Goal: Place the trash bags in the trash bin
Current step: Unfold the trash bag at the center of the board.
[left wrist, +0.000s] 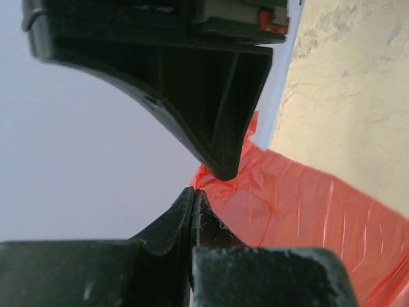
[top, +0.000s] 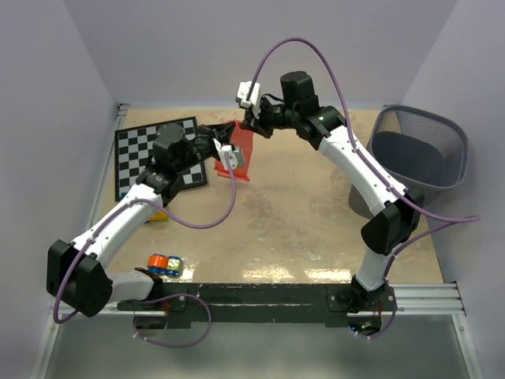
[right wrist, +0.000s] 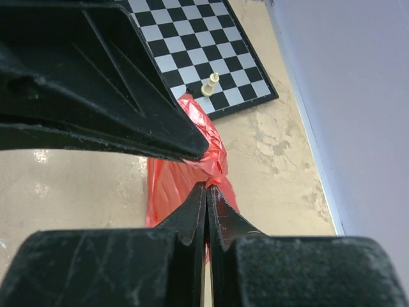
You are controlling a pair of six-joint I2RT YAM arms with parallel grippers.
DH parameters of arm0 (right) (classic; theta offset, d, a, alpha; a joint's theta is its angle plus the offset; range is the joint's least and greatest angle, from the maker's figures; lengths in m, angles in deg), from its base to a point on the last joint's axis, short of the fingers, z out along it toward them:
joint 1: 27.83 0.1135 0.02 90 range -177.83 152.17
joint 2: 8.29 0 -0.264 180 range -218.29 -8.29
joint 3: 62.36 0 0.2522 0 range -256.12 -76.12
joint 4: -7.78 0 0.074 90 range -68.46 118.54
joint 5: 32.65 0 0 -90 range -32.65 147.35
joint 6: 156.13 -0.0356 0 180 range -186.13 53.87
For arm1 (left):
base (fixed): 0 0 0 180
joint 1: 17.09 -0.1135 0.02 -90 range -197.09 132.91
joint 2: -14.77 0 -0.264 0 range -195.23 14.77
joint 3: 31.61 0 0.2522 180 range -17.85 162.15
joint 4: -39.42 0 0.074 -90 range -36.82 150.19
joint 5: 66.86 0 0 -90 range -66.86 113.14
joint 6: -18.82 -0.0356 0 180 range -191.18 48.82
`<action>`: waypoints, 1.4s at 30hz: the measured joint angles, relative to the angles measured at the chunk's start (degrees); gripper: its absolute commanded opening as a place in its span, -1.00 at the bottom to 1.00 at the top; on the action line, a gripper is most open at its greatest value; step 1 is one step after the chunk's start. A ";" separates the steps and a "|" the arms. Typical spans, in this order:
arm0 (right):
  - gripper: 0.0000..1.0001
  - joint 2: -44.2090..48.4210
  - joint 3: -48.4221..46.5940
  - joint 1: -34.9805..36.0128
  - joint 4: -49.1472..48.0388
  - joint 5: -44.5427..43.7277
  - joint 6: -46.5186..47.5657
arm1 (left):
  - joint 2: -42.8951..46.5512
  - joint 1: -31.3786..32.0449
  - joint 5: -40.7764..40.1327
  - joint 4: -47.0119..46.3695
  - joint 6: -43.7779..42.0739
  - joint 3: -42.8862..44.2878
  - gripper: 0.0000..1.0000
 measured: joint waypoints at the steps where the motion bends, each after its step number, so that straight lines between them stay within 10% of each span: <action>1: -1.00 0.00 -0.02 0.00 -0.04 0.13 -0.04 | -0.02 0.15 0.07 0.00 -1.44 -0.07 -1.00; 13: -1.00 -1.29 -2.49 -0.61 1.31 2.27 0.17 | -0.74 4.02 -3.54 -4.20 -19.17 -5.64 -1.00; 42: -1.00 -1.33 0.79 -1.18 2.75 5.88 3.39 | -5.46 5.03 -11.39 -13.11 -21.84 -7.23 -1.00</action>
